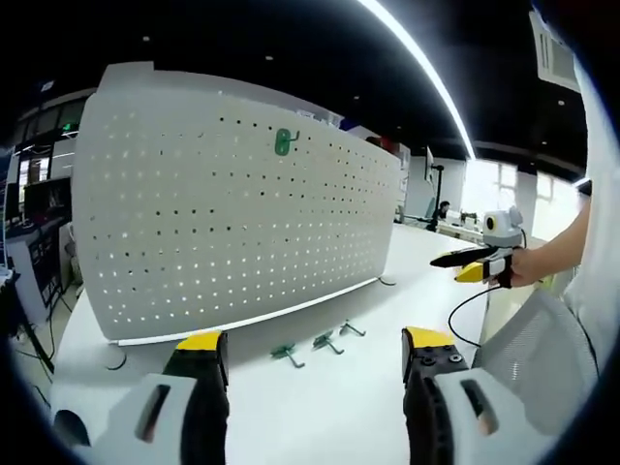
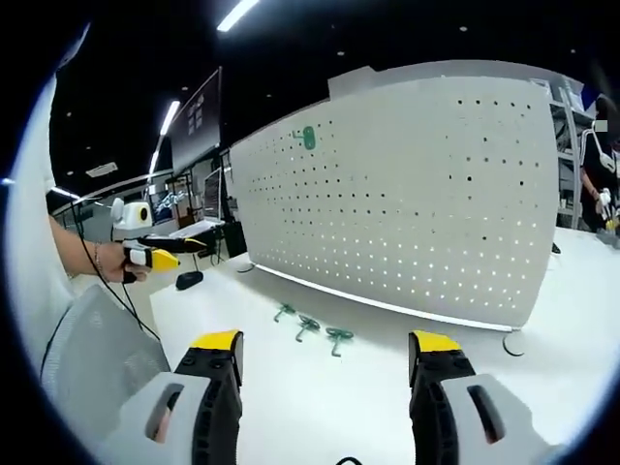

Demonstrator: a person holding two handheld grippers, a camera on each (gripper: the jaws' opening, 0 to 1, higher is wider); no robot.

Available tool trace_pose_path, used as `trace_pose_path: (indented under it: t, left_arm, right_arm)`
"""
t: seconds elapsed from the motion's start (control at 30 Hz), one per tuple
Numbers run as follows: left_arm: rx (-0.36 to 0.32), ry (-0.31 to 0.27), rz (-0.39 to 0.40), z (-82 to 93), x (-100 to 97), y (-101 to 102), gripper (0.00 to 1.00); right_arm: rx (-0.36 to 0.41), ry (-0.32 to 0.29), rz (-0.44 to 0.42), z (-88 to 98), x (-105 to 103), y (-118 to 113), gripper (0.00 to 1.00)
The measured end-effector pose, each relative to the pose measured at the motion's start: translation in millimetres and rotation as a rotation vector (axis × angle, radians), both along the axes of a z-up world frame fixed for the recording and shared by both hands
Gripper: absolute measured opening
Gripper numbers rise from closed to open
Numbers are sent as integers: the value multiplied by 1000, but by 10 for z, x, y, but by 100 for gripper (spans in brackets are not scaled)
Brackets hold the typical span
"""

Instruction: Insert the hook assembly into the mounting plate slot until the hook locks in place.

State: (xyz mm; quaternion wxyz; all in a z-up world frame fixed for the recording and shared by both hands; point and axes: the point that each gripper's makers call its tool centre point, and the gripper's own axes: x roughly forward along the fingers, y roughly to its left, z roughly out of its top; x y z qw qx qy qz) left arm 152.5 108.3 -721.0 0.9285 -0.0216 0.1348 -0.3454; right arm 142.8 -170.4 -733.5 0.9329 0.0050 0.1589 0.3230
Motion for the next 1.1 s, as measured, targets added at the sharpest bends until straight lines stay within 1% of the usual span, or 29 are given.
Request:
trace_pose_path:
  t: [0.27, 0.7, 1.0, 1.1]
  left_arm:
    - [3, 15, 3, -44, -42, 11, 75]
    - [1, 14, -3, -29, -7, -28, 75]
    - [37, 15, -39, -53, 86, -94, 75]
    - [66, 18, -72, -83, 103, -150, 75]
  right_arm:
    - [-8, 18, -8, -71, -63, -45, 68]
    - [-6, 23, -11, -79, -57, -47, 68]
    - [-9, 22, -10, -67, -51, -32, 68]
    - [-8, 21, -11, -67, -48, -41, 68]
